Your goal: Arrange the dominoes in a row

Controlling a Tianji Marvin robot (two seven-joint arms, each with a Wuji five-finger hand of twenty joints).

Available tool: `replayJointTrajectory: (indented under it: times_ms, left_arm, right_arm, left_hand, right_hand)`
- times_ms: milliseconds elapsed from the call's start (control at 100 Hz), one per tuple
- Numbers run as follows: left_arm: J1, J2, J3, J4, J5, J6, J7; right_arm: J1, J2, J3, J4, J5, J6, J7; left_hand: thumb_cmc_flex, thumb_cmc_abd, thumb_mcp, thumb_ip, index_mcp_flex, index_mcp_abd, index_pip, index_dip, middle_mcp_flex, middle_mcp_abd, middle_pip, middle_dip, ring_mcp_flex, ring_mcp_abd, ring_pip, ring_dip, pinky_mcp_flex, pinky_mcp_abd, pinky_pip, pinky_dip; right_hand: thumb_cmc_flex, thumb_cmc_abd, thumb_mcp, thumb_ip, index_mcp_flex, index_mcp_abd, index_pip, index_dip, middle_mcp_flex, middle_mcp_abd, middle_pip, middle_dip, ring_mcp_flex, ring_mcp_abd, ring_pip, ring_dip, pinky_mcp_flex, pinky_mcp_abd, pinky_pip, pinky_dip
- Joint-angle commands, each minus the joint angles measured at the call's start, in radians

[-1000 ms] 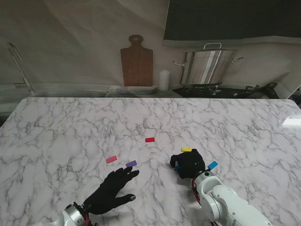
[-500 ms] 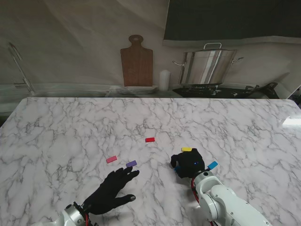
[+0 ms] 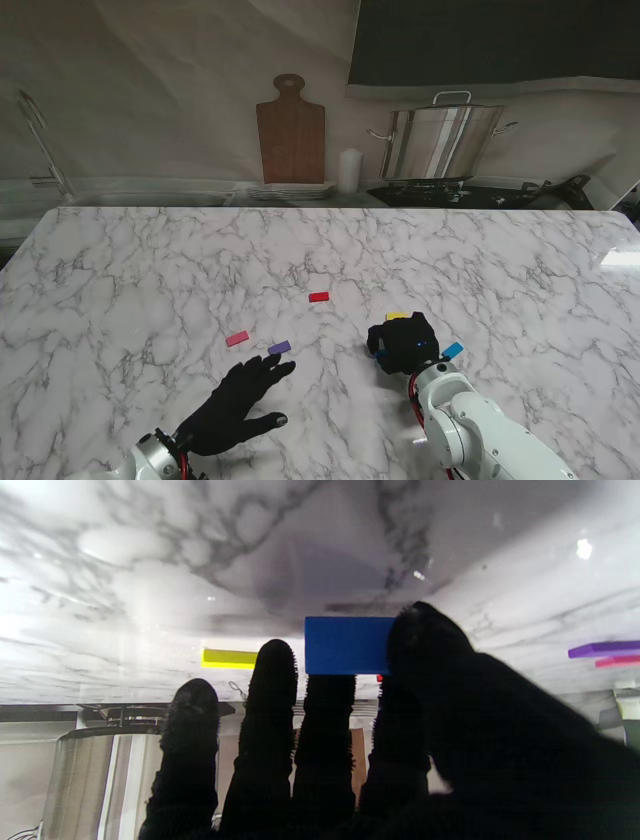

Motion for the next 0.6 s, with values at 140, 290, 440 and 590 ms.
replayJointTrajectory:
  times_ms: [140, 290, 440, 590]
  left_arm:
    - [0.007, 0.002, 0.0, -0.003, -0.003, 0.0, -0.017]
    - [0.009, 0.002, -0.001, -0.005, -0.002, 0.001, -0.015]
    - [0.009, 0.002, -0.002, -0.007, -0.003, 0.001, -0.016]
    - [0.01, 0.002, -0.003, -0.008, -0.003, 0.001, -0.016]
  right_arm:
    - [-0.039, -0.009, 0.031, -0.051, 0.01, -0.002, -0.038]
    - [-0.052, -0.01, 0.045, -0.074, 0.003, -0.004, -0.046]
    - [-0.057, -0.01, 0.052, -0.084, 0.0, -0.008, -0.044]
    - [-0.062, -0.012, 0.06, -0.09, 0.018, -0.028, -0.04]
  left_hand:
    - [0.01, -0.012, -0.004, 0.018, -0.028, -0.023, -0.017, 0.006, -0.015, -0.029, -0.009, -0.009, -0.01, -0.032, -0.007, -0.018, 0.007, -0.008, -0.004, -0.005]
    - [0.009, -0.011, -0.004, 0.018, -0.028, -0.022, -0.017, 0.006, -0.016, -0.028, -0.01, -0.011, -0.011, -0.029, -0.008, -0.019, 0.006, -0.008, -0.004, -0.005]
    - [0.01, -0.012, -0.004, 0.018, -0.028, -0.02, -0.017, 0.007, -0.016, -0.027, -0.01, -0.012, -0.011, -0.028, -0.009, -0.021, 0.007, -0.008, -0.004, -0.005]
    - [0.009, -0.012, -0.004, 0.018, -0.028, -0.018, -0.017, 0.007, -0.016, -0.027, -0.01, -0.014, -0.011, -0.028, -0.009, -0.023, 0.006, -0.008, -0.005, -0.005]
  right_hand:
    - [0.011, 0.021, -0.013, -0.013, 0.107, -0.042, 0.059, 0.028, -0.108, 0.008, 0.167, 0.092, -0.089, 0.014, 0.097, 0.053, -0.051, -0.008, 0.031, 0.036]
    - [-0.001, 0.012, -0.008, -0.011, 0.117, -0.081, 0.045, 0.035, -0.192, -0.013, 0.359, 0.235, -0.17, 0.01, 0.229, 0.126, -0.081, -0.03, 0.055, 0.059]
    - [-0.008, 0.02, -0.008, -0.007, 0.11, -0.105, 0.039, 0.051, -0.176, -0.035, 0.464, 0.313, -0.167, 0.006, 0.323, 0.175, -0.087, -0.028, 0.064, 0.072]
    - [-0.001, 0.066, -0.015, 0.002, 0.065, -0.134, 0.045, 0.095, -0.028, -0.051, 0.295, 0.186, -0.043, 0.001, 0.248, 0.126, -0.046, 0.007, 0.045, 0.063]
